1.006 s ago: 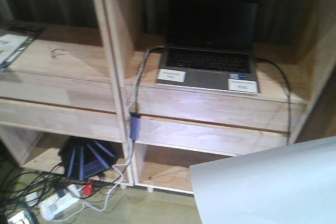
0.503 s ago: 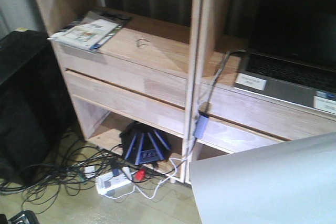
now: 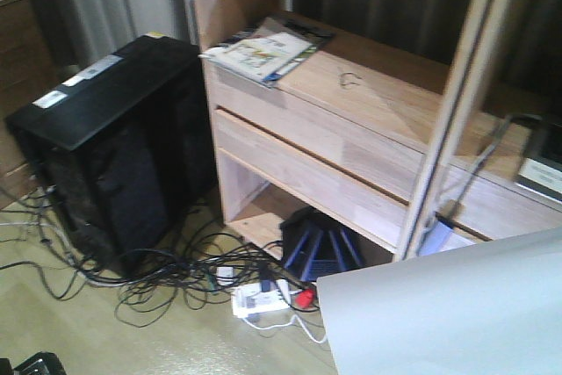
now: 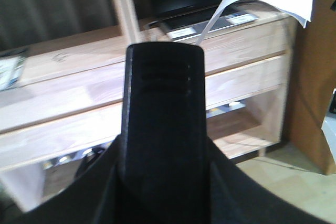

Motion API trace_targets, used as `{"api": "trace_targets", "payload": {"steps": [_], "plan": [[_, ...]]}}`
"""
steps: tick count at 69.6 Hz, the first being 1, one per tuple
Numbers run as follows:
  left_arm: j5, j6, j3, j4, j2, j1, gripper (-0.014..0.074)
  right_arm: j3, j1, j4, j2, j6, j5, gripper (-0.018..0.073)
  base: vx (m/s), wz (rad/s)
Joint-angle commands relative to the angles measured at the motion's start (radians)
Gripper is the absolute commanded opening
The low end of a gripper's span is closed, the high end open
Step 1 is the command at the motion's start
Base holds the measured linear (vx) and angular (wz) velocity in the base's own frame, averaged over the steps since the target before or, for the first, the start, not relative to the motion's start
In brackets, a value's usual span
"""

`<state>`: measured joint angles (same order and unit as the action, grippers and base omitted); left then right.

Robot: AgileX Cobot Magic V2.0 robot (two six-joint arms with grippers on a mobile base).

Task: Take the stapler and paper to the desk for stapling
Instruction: 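Drive away from the shelf holding stapler and paper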

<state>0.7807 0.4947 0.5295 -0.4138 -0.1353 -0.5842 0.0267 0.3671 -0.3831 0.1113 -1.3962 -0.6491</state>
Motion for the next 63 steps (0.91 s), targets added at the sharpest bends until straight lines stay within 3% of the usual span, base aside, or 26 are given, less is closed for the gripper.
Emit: {"api": "trace_targets", "payload": {"steps": [1, 63], "plan": [[-0.113, 0.001, 0.029, -0.034, -0.009, -0.003, -0.0006, 0.005, 0.002, 0.004, 0.012, 0.015, -0.052, -0.0010, 0.06, 0.48], [-0.113, 0.001, 0.029, -0.034, -0.009, -0.003, -0.0006, 0.005, 0.002, 0.004, 0.012, 0.015, -0.052, -0.0010, 0.08, 0.53]]}}
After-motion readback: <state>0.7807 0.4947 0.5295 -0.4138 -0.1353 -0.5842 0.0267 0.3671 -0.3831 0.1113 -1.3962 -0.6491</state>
